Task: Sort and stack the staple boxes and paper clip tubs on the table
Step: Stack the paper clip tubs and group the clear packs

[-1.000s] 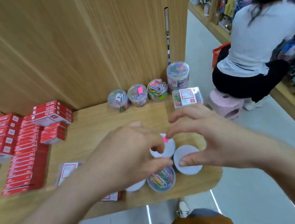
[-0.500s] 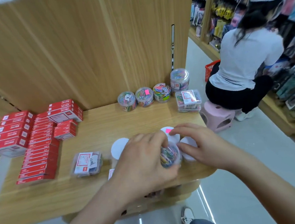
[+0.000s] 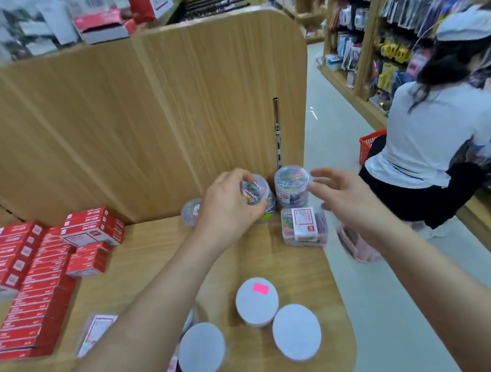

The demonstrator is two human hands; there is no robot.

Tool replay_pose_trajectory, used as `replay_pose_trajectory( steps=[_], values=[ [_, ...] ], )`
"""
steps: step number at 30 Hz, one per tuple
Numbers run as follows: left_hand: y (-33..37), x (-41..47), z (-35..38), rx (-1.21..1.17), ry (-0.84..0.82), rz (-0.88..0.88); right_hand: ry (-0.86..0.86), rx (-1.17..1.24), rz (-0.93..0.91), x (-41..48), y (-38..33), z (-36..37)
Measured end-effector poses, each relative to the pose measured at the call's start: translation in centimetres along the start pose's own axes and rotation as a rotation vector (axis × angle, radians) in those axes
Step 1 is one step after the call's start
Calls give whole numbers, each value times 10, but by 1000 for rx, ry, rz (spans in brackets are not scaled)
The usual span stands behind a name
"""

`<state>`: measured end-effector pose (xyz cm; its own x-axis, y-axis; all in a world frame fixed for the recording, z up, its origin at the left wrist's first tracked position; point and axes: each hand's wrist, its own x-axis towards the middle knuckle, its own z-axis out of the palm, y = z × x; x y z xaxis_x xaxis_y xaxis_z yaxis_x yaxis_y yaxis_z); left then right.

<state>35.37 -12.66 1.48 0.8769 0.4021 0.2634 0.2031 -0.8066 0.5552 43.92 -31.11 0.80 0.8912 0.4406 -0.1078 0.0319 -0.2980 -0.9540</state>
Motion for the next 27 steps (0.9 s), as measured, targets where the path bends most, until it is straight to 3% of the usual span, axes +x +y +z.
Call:
replay_pose_trajectory(
  steps=[3, 13, 16, 19, 22, 24, 27],
  values=[
    [-3, 7, 11, 4, 25, -10, -106, 3, -17, 17, 5, 4],
    [-11, 11, 8, -9, -47, 22, -108, -193, -53, 32, 10, 2],
    [-2, -6, -19, -20, 0, 61, 29, -426, -192, 18, -1, 2],
    [5, -47, -58, -44, -65, 46, 105, -408, -459, -7, -22, 6],
    [3, -94, -84, 90, -282, -7, -258, -369, -465, -39, -41, 22],
    [-7, -122, -89, 324, -411, 25, -512, -595, -423, -61, -43, 39],
    [-26, -152, -83, 428, -454, 153, -659, -929, -356, -80, -33, 63]
  ],
)
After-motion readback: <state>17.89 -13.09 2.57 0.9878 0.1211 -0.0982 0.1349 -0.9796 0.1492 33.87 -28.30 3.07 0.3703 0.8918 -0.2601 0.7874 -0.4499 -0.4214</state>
